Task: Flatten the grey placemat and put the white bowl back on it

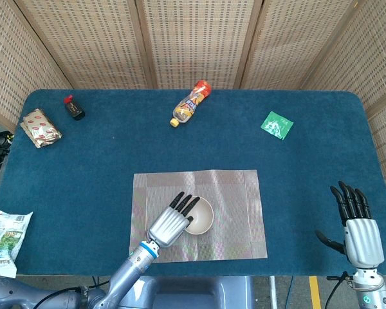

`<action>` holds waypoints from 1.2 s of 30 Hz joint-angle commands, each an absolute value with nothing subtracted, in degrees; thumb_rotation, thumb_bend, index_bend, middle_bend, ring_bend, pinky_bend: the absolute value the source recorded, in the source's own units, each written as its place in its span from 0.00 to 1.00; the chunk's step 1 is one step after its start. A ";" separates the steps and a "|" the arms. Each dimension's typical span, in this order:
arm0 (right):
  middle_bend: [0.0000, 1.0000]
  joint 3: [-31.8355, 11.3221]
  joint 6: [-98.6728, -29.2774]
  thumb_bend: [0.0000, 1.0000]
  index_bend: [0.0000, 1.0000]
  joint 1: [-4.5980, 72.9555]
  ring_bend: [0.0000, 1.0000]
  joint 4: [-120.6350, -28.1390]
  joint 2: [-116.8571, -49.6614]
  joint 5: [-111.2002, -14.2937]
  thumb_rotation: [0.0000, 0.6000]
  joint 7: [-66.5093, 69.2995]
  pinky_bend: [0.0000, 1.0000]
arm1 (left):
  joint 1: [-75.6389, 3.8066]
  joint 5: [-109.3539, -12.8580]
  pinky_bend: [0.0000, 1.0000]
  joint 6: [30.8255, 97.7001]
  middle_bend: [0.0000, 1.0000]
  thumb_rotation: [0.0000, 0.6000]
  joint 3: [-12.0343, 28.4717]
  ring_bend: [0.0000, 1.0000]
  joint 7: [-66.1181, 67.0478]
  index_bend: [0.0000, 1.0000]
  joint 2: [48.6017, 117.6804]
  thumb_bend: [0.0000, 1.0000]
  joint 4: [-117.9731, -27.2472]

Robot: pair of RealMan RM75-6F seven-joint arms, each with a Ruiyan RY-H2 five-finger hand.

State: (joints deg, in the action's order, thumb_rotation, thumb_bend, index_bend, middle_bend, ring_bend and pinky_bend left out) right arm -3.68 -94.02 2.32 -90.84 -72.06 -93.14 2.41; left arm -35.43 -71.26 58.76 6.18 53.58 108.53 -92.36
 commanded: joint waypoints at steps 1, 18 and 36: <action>0.00 -3.62 -93.94 0.17 0.06 2.34 0.00 -90.89 -72.08 -93.21 1.00 2.27 0.00 | -35.58 -70.16 0.00 59.20 0.00 1.00 5.78 0.00 54.94 0.35 107.52 0.33 -93.14; 0.00 -3.33 -93.59 0.17 0.06 2.47 0.00 -90.70 -73.17 -93.71 1.00 -0.17 0.00 | -30.37 -74.28 0.00 68.07 0.00 1.00 1.65 0.00 47.85 0.04 91.37 0.27 -105.84; 0.00 -2.63 -92.78 0.17 0.04 2.75 0.00 -89.94 -73.73 -94.67 1.00 -3.34 0.00 | -13.47 -85.40 0.00 89.07 0.00 1.00 -7.07 0.00 29.42 0.00 72.73 0.13 -101.57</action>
